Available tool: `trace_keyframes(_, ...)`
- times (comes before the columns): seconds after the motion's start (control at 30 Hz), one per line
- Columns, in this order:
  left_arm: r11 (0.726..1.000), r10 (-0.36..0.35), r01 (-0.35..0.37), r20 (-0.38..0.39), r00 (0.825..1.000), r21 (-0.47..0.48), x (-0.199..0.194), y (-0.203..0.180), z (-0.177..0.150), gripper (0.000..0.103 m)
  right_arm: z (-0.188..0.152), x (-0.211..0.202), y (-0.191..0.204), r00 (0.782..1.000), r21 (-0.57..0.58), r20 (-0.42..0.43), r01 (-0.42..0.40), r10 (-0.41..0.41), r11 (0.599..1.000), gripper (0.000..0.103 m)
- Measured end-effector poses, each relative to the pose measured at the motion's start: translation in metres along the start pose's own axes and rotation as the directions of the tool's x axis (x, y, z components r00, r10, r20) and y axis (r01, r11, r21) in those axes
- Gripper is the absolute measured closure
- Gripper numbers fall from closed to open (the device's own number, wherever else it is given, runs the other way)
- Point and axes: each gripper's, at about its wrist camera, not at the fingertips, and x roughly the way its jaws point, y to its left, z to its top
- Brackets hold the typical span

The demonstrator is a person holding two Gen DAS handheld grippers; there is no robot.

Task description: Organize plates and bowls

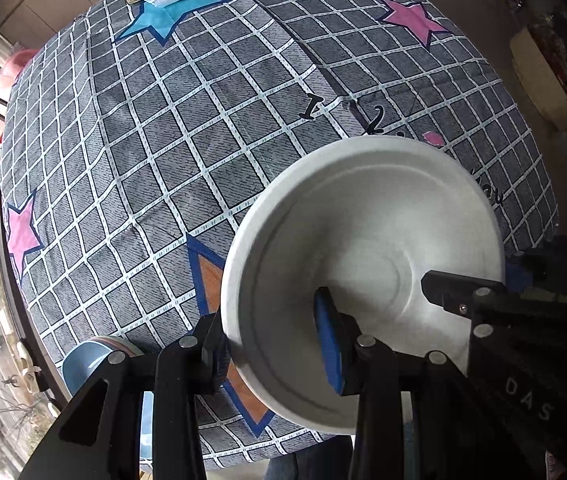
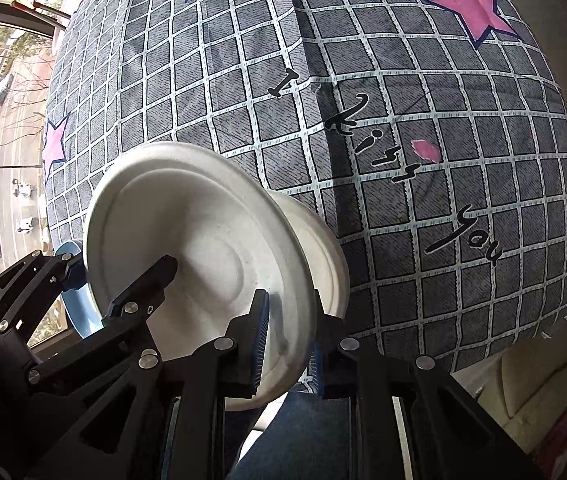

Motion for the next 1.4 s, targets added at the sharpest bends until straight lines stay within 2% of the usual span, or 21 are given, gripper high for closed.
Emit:
trace_keyframes(0.13, 1.000, -0.015, 0.015, -0.019, 1.000, 0.012, 0.011, -0.004, -0.003, 0.063, -0.015, 0.025, -0.014, 0.999, -0.004, -0.026, 0.025, -0.025, 1.000, 0.082)
trace_keyframes(0.23, 1.000, -0.018, 0.019, -0.028, 0.999, 0.016, 0.017, -0.005, -0.007, 0.058, -0.032, 0.041, -0.031, 0.999, -0.004, -0.040, 0.027, -0.027, 1.000, 0.082)
trace_keyframes(0.3, 1.000, -0.013, 0.013, -0.026, 1.000, 0.016, 0.016, -0.004, -0.010, 0.045, -0.035, 0.051, -0.039, 0.998, -0.014, -0.038, 0.046, -0.046, 0.999, 0.082)
trace_keyframes(0.33, 1.000, -0.001, 0.001, -0.019, 1.000, 0.016, 0.014, -0.003, -0.011, 0.041, -0.039, 0.053, -0.042, 0.998, -0.020, -0.034, 0.050, -0.050, 0.999, 0.082)
trace_keyframes(0.4, 1.000, 0.003, -0.003, 0.003, 1.000, 0.017, 0.009, 0.001, -0.014, 0.022, -0.039, 0.061, -0.048, 0.998, -0.029, -0.027, 0.064, -0.065, 0.998, 0.081)
trace_keyframes(0.43, 1.000, -0.001, 0.000, 0.012, 1.000, 0.014, 0.006, 0.003, -0.016, 0.020, -0.042, 0.058, -0.051, 0.997, -0.031, -0.023, 0.070, -0.071, 0.997, 0.079)
trace_keyframes(0.47, 1.000, -0.004, 0.004, 0.015, 1.000, 0.012, 0.003, 0.005, -0.018, 0.020, -0.045, 0.056, -0.055, 0.997, -0.029, -0.016, 0.075, -0.076, 0.997, 0.060)
trace_keyframes(0.5, 1.000, -0.005, 0.005, 0.013, 1.000, 0.010, 0.001, 0.007, -0.019, 0.019, -0.047, 0.052, -0.057, 0.997, -0.024, -0.006, 0.072, -0.072, 0.997, 0.034)
trace_keyframes(0.53, 1.000, -0.002, 0.002, 0.011, 1.000, 0.007, 0.000, 0.008, -0.021, 0.019, -0.051, 0.049, -0.062, 0.998, -0.023, 0.010, 0.065, -0.065, 0.998, 0.029)
trace_keyframes(0.63, 1.000, 0.005, -0.005, 0.014, 1.000, -0.007, -0.004, 0.013, -0.025, 0.013, -0.058, 0.042, -0.074, 0.997, -0.022, 0.026, 0.067, -0.067, 0.997, 0.029)
trace_keyframes(0.7, 1.000, 0.013, -0.012, 0.021, 1.000, -0.020, -0.007, 0.016, -0.027, 0.000, -0.070, 0.029, -0.082, 0.997, -0.012, 0.029, 0.065, -0.065, 0.998, 0.028)
trace_keyframes(0.73, 0.999, 0.018, -0.017, 0.031, 0.999, -0.031, -0.009, 0.018, -0.028, 0.000, -0.072, 0.026, -0.087, 0.998, -0.003, 0.028, 0.060, -0.059, 0.998, 0.024)
trace_keyframes(0.8, 0.999, 0.027, -0.025, 0.037, 0.999, -0.042, -0.012, 0.021, -0.029, 0.000, -0.072, 0.017, -0.095, 0.999, 0.021, 0.035, 0.039, -0.040, 0.999, 0.003)
trace_keyframes(0.93, 0.998, 0.030, -0.027, 0.036, 0.999, -0.062, -0.013, 0.027, -0.026, 0.000, -0.084, 0.006, -0.113, 0.999, 0.047, 0.047, 0.019, -0.021, 0.999, 0.001)
trace_keyframes(1.03, 0.997, 0.040, -0.037, 0.041, 0.998, -0.075, -0.016, 0.030, -0.029, 0.000, -0.092, -0.005, -0.126, 0.997, 0.050, 0.062, 0.041, -0.044, 0.998, 0.001)
trace_keyframes(1.07, 0.996, 0.048, -0.044, 0.046, 0.998, -0.078, -0.018, 0.031, -0.029, 0.000, -0.091, -0.024, -0.126, 0.997, 0.060, 0.061, 0.044, -0.047, 0.997, 0.001)
trace_keyframes(1.13, 0.995, 0.061, -0.057, 0.056, 0.997, -0.083, -0.022, 0.032, -0.031, 0.000, -0.101, -0.031, -0.138, 0.996, 0.077, 0.062, 0.058, -0.063, 0.995, 0.001)
trace_keyframes(1.2, 0.994, 0.073, -0.067, 0.068, 0.995, -0.087, -0.025, 0.034, -0.030, 0.000, -0.133, -0.049, -0.146, 0.994, 0.093, 0.072, 0.079, -0.086, 0.993, 0.001)
trace_keyframes(1.4, 0.993, 0.076, -0.068, 0.085, 0.994, -0.093, -0.029, 0.036, -0.029, 0.000, -0.153, -0.060, -0.152, 0.992, 0.141, 0.078, 0.089, -0.101, 0.986, 0.001)
